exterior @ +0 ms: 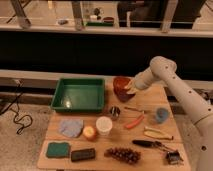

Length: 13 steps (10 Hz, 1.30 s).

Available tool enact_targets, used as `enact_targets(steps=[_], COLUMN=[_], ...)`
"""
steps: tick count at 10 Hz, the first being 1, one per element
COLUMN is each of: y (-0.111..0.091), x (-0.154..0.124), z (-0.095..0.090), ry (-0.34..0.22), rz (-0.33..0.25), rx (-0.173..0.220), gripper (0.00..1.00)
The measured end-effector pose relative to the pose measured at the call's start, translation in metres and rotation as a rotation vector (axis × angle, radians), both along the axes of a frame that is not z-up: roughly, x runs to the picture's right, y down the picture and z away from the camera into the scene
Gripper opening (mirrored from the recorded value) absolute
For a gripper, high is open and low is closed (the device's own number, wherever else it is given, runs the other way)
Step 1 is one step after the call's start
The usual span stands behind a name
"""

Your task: Stack bowls on top of each other

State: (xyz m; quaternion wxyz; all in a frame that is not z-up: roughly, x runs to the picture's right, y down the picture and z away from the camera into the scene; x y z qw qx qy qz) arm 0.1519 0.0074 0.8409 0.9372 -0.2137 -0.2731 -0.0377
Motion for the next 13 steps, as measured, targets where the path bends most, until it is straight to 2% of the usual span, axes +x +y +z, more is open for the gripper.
enact_targets(steps=[8, 13], y=[0.009, 0.006], x=[0.002, -0.004], z=[0.015, 0.022], ry=[-0.023, -0.040], rz=[-0.033, -0.049], rx=[0.005, 0.033], gripper=[0.00, 0.00])
